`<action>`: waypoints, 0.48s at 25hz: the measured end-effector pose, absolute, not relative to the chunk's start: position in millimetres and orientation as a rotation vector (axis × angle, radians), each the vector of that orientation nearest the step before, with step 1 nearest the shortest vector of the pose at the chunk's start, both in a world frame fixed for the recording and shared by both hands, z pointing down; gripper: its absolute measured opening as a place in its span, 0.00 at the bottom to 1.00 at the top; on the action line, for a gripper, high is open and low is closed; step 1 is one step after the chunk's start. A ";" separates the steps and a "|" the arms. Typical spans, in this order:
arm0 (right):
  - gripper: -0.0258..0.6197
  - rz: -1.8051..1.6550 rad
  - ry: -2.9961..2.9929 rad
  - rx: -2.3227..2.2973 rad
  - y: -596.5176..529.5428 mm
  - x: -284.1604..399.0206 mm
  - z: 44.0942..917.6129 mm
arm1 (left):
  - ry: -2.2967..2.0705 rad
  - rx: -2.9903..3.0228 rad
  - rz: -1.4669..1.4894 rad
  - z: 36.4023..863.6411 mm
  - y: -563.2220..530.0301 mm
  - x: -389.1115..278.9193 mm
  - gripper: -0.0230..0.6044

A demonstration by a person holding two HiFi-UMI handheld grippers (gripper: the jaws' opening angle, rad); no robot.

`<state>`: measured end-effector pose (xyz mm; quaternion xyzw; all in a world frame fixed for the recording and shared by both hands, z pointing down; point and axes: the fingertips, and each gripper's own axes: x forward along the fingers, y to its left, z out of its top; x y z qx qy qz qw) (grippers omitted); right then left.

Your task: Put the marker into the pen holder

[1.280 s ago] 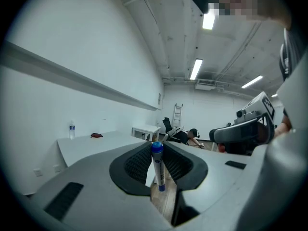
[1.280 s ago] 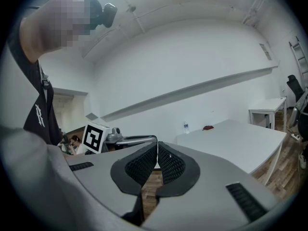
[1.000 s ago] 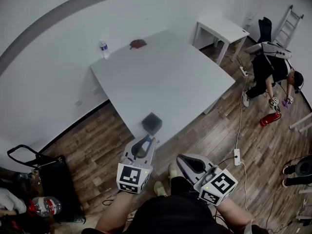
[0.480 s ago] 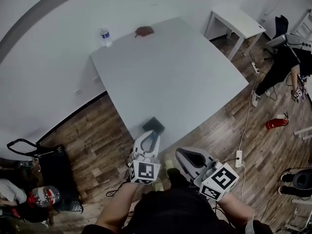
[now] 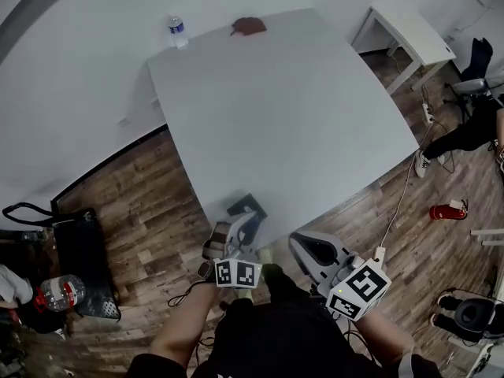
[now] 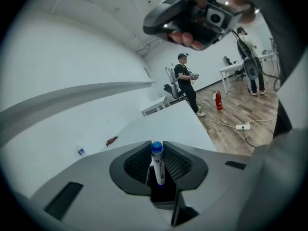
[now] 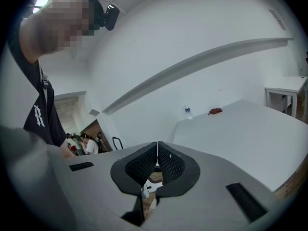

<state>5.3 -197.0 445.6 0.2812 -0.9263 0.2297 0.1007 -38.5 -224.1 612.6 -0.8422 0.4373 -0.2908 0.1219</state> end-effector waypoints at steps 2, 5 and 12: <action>0.07 0.683 -2.732 0.814 -205.2 3.2 447.5 | 1.250 -2.458 -0.878 621.9 -226.2 -38.1 0.15; 0.07 0.692 -2.727 0.795 -213.5 -1.1 450.9 | 1.228 -2.471 -0.912 634.0 -226.9 -38.8 0.15; 0.07 0.700 -2.716 0.773 -217.2 -7.5 454.7 | 1.189 -2.495 -0.966 653.5 -219.4 -41.0 0.16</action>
